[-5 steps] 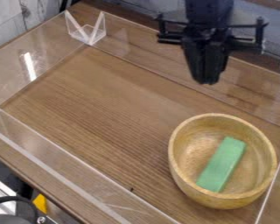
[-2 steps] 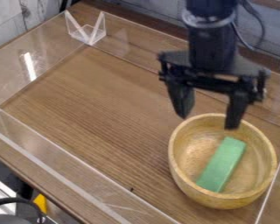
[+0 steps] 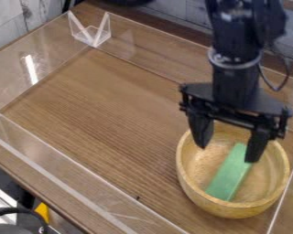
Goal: Remove the green block from inside the brown bowl and put it on the table
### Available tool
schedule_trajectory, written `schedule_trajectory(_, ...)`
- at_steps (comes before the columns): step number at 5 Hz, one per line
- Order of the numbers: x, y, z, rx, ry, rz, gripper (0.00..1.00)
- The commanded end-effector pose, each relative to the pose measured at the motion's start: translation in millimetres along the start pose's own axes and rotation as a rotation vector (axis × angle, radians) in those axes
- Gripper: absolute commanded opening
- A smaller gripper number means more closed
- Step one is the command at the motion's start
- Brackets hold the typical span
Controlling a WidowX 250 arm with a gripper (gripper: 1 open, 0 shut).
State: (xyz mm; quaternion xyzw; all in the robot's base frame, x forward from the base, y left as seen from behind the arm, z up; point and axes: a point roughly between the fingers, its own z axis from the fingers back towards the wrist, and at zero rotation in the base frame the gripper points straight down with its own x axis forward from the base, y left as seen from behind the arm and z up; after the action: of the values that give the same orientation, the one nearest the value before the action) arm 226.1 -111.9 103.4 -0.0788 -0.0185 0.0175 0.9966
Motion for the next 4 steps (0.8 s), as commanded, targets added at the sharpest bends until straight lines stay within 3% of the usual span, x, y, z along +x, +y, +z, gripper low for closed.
schedule_trajectory(1,3.7,-4,-5.1,-0.004,-0.022,-0.002,1.0)
schedule_trajectory(4,5.6,-4,-32.1,0.017,-0.011,0.016,1.0)
